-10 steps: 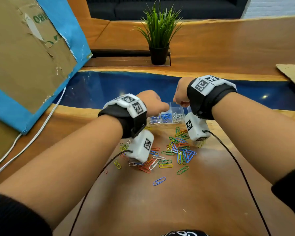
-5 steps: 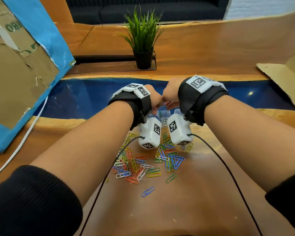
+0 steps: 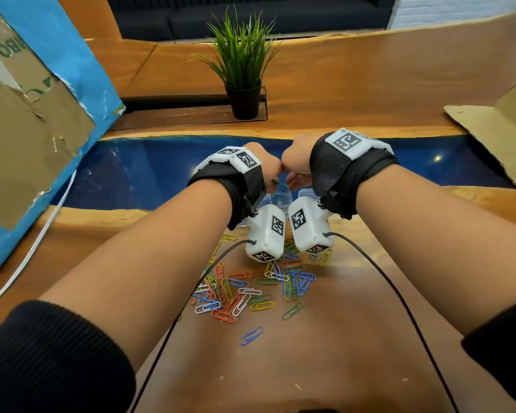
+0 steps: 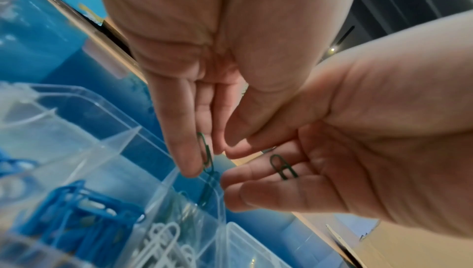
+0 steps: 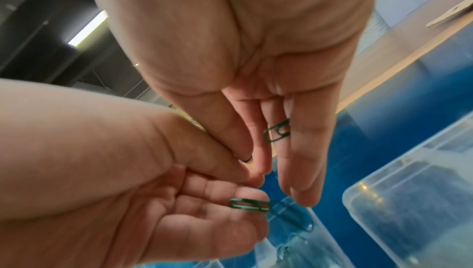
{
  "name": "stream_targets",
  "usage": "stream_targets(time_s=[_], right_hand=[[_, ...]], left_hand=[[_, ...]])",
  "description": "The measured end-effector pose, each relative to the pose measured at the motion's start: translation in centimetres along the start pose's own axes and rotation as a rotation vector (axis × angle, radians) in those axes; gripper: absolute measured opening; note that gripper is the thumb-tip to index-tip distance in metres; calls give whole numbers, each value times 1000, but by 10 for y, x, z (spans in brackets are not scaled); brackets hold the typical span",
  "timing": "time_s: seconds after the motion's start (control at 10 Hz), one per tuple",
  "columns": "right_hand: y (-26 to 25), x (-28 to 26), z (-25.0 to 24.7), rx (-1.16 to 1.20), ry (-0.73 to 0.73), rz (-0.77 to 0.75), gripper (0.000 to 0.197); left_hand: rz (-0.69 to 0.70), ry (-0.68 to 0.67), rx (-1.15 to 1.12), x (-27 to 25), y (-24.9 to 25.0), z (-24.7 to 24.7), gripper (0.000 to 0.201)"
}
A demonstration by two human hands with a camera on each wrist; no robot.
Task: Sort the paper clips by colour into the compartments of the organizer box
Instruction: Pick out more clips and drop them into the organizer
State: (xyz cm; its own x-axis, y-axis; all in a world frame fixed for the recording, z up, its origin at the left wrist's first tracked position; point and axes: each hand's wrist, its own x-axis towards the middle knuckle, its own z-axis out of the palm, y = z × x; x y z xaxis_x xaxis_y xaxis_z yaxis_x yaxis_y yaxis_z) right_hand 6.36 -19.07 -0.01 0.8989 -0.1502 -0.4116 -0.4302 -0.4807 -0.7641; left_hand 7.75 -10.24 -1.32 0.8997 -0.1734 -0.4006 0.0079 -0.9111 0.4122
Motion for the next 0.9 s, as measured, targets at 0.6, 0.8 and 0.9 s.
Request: stream_targets(time_s=[0.6, 0.8, 0.9], right_hand=[[-3, 11, 18, -7, -31, -41, 38], [0, 15, 25, 184, -22, -49, 42], [3, 12, 26, 203, 1, -72, 44]], left_hand=[[127, 127, -276, -6, -44, -9, 31], [181, 214, -127, -22, -65, -15, 28], [171, 206, -61, -27, -74, -14, 30]])
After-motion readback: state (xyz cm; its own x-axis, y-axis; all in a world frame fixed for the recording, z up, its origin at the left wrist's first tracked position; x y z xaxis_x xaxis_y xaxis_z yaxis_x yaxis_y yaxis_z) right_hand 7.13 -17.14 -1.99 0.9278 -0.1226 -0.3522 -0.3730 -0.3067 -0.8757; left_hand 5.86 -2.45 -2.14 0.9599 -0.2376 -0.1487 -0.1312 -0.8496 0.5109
